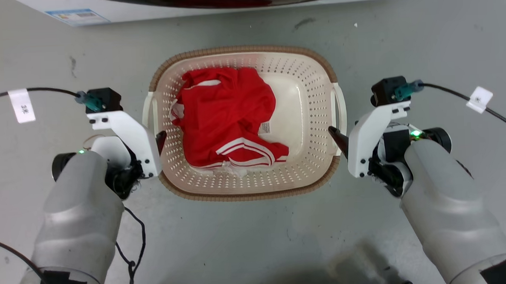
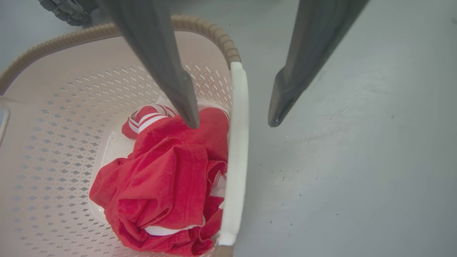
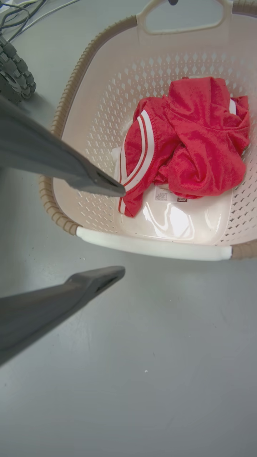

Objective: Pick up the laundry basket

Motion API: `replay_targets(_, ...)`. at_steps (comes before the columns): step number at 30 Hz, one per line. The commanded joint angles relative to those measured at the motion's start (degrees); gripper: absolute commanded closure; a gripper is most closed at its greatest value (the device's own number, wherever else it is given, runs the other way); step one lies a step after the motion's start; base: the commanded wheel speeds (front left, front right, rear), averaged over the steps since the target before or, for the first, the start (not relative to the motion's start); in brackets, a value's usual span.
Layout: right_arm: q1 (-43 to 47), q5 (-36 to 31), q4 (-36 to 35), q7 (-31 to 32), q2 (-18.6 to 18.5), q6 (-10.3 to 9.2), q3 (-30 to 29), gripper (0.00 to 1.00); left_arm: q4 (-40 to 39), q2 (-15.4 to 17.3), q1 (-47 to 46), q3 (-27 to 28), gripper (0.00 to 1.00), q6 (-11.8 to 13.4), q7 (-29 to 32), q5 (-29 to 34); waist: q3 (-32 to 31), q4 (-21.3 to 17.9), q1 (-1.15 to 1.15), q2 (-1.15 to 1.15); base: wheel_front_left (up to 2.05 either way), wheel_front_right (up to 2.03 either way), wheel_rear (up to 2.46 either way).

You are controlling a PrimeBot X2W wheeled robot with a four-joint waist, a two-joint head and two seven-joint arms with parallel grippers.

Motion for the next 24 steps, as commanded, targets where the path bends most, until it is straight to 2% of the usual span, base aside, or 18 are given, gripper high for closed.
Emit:
replay_targets(1,-2.5,0.9,1.4,0.1,0.1,-0.02,0.9,0.00,0.6,0.7,-1.5,-0.5,0.00,-0.1,0.7,-0.9,2.5,-0.5,-0.01,0.00,0.00,0.00,0.00)
replay_targets(10,-9.8,5.7,7.4,-0.8,0.1,-0.02,6.3,0.00,2.5,3.0,-6.3,-3.0,0.00,-0.1,1.4,-4.3,8.0,-1.2,-0.01,0.00,0.00,0.00,0.00)
replay_targets(15,-12.1,8.5,10.2,-2.1,0.0,-0.02,8.8,0.00,4.2,3.2,-8.2,-4.4,0.00,-0.1,0.8,-5.0,9.3,-1.0,-0.01,0.00,0.00,0.00,0.00)
replay_targets(16,-12.6,9.3,10.7,-2.1,0.1,-0.02,9.3,0.18,4.6,3.2,-8.6,-4.8,0.00,-0.1,0.9,-5.0,9.5,-1.0,-0.01,0.00,0.00,0.00,0.00)
replay_targets(17,-13.0,9.9,11.1,-2.3,0.1,-0.02,9.7,0.53,4.8,3.2,-9.0,-5.0,0.02,-0.1,0.7,-5.1,9.6,-0.9,-0.01,0.00,0.00,0.00,0.00)
replay_targets(18,-13.4,10.4,11.6,-2.4,0.1,-0.02,10.2,0.76,5.1,3.1,-9.3,-5.2,0.58,-0.1,0.6,-5.5,9.8,-0.9,-0.01,0.00,0.00,0.00,0.00)
replay_targets(19,-13.4,10.4,11.6,-2.4,0.1,-0.02,10.2,0.76,5.1,3.1,-9.3,-5.2,0.58,-0.1,0.6,-5.5,9.8,-0.9,-0.01,0.00,0.00,0.00,0.00)
replay_targets(20,-13.5,11.0,12.0,-2.1,0.1,-0.02,10.7,1.00,5.3,2.9,-9.5,-5.4,1.00,-0.1,0.7,-5.7,9.9,-0.8,-0.01,0.00,0.00,0.00,0.00)
replay_targets(24,-14.4,12.8,13.3,-2.7,0.0,0.00,12.8,1.00,6.1,2.8,-9.8,-6.7,1.00,0.0,1.4,-6.9,9.9,-0.5,-0.01,0.00,0.00,0.00,0.00)
